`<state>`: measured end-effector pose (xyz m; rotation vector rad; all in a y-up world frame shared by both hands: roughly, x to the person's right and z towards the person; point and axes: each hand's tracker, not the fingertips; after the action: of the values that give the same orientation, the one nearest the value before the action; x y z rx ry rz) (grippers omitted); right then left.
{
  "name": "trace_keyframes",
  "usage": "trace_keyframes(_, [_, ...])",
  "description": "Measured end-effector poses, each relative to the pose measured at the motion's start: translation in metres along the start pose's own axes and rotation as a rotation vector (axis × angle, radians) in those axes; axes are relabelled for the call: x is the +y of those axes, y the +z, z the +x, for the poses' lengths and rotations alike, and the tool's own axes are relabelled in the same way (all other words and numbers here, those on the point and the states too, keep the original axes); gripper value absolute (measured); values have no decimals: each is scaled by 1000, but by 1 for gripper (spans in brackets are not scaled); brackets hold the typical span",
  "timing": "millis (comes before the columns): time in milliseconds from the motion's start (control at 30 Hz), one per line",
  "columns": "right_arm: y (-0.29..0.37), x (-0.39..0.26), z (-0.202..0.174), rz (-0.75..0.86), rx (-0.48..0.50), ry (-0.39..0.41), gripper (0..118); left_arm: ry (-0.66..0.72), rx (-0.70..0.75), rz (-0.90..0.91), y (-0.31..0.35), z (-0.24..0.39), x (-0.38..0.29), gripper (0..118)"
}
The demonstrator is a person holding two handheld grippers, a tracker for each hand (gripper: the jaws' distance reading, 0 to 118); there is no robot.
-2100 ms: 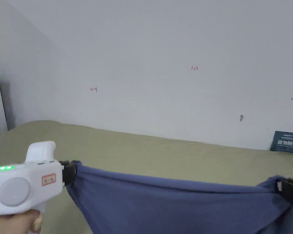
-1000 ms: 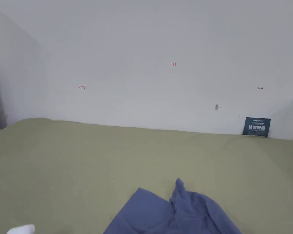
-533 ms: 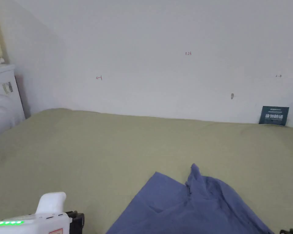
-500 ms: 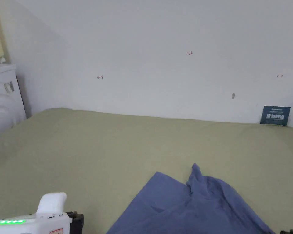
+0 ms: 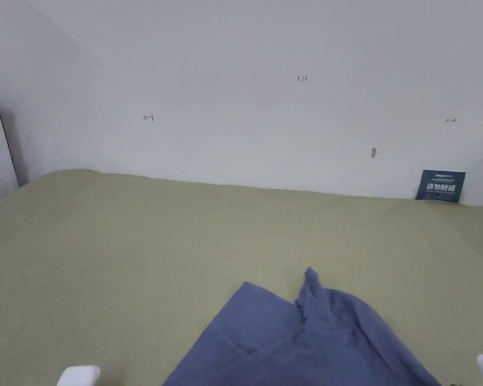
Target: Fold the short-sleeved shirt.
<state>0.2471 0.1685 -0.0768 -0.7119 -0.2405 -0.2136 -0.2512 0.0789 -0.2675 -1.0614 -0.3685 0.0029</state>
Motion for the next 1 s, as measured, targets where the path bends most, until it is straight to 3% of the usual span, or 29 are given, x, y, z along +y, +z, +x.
trace_keyframes(67, [-13,11,-1,-8,6,22,0,-23,60,35,-1,4,-4,35])
trace_keyframes(100, [-19,19,-2,-15,13,44,0,-47,78,58,2,6,-4,11])
trace_keyframes(133, [-29,31,-2,-19,23,76,0,-40,22,65,3,3,-3,5])
trace_keyframes(200, [-53,58,-3,-30,29,129,0,20,-84,64,5,4,-1,5])
trace_keyframes(367, [-129,143,-14,-114,65,276,2,-35,-17,63,-1,12,0,5])
trace_keyframes(400, [-149,161,-17,-158,75,315,15,-30,-17,63,-10,3,2,5])
trace_keyframes(433, [-172,177,-20,-215,90,344,43,-25,-15,63,-11,3,3,5])
trace_keyframes(500, [-215,199,-27,-341,37,384,113,-20,-14,54,-13,3,6,5])
trace_keyframes(533, [-233,206,-29,-385,28,397,118,-25,-8,53,-8,11,5,5])
trace_keyframes(600, [-268,213,-32,-401,30,445,109,-45,3,47,-9,13,7,5])
trace_keyframes(700, [-314,213,-29,-470,-34,465,109,-59,13,37,-5,16,9,5])
trace_keyframes(800, [-338,202,-26,-483,1,454,109,-69,18,31,-2,18,9,5])
trace_keyframes(867, [-347,193,-30,-533,23,515,104,-70,21,29,-3,20,9,5])
trace_keyframes(933, [-348,189,-35,-575,21,562,64,-71,26,30,-4,20,9,5])
trace_keyframes(967, [-343,191,-36,-583,71,530,41,-69,29,32,-4,21,9,5])
trace_keyframes(1000, [-335,192,-38,-558,120,479,3,-62,30,33,-3,22,9,5])
